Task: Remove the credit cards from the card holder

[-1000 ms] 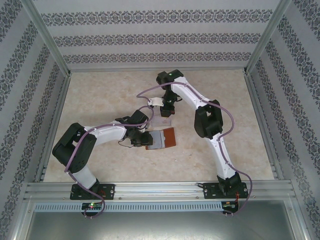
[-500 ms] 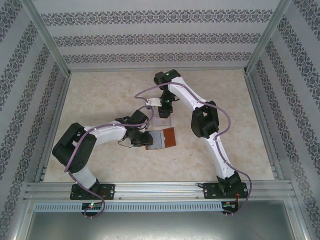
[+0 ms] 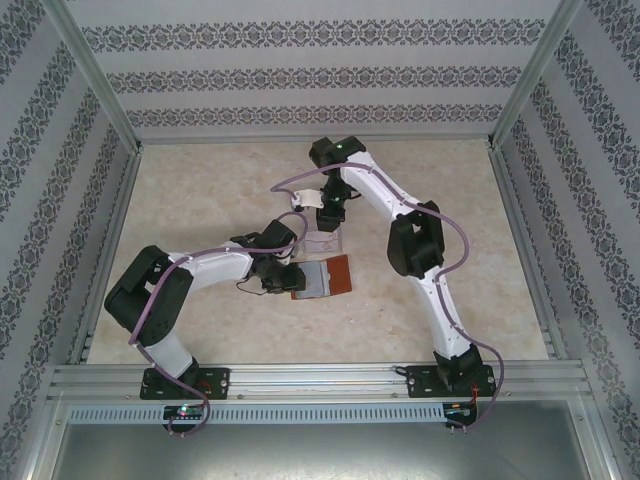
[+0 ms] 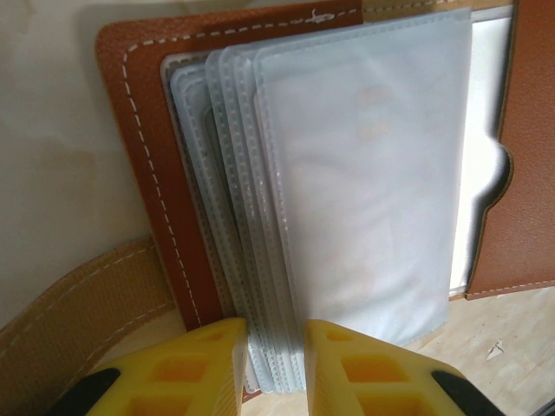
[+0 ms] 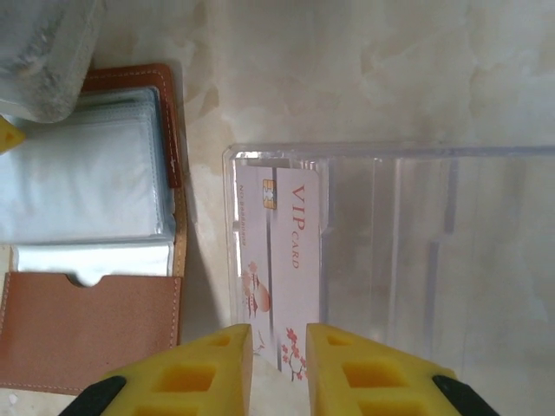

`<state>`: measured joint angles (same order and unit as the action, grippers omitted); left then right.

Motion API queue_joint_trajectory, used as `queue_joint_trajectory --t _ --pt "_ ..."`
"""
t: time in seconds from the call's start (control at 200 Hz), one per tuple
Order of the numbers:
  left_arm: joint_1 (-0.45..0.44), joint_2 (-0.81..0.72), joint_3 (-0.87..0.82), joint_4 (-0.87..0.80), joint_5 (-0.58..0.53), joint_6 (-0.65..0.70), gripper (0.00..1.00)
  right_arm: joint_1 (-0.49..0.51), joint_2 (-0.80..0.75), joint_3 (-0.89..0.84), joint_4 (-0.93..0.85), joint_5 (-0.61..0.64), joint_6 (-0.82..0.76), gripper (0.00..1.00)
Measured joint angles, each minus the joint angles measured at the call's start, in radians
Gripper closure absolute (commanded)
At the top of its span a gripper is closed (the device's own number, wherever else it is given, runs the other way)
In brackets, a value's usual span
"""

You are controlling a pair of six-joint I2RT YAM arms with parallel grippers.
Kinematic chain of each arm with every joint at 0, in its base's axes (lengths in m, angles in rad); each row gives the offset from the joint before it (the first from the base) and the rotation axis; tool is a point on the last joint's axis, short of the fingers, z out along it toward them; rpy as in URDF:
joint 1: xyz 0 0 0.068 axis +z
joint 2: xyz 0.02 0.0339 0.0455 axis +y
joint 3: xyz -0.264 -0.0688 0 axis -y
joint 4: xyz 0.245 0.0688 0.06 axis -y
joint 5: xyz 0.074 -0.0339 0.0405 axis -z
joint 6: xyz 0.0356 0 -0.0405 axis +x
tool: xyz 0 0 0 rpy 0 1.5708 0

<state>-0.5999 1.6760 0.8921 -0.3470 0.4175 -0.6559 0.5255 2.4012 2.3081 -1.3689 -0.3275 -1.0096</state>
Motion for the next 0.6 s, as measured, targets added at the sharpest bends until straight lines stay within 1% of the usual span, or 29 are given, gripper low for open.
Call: queue_joint_trajectory --t 0.12,0.22,0.38,0.5,0.6 --pt "0.000 0.000 0.000 0.000 0.000 0.000 0.77 0.000 -0.137 -0.204 0.160 -0.010 0.113 0.76" --pt "0.000 0.000 0.000 0.000 -0.001 0.000 0.77 -0.002 -0.259 -0.376 0.312 -0.013 0.247 0.75" --pt "0.005 -0.002 0.000 0.000 -0.003 0.000 0.79 -0.013 -0.396 -0.567 0.517 0.003 0.535 0.75" --pt "0.006 -0.008 0.000 -0.001 -0.008 0.000 0.79 -0.021 -0.468 -0.691 0.624 0.029 0.757 0.80" --pt "0.006 -0.025 0.000 -0.006 -0.016 0.000 0.79 -0.022 -0.524 -0.790 0.686 0.046 0.928 0.82"
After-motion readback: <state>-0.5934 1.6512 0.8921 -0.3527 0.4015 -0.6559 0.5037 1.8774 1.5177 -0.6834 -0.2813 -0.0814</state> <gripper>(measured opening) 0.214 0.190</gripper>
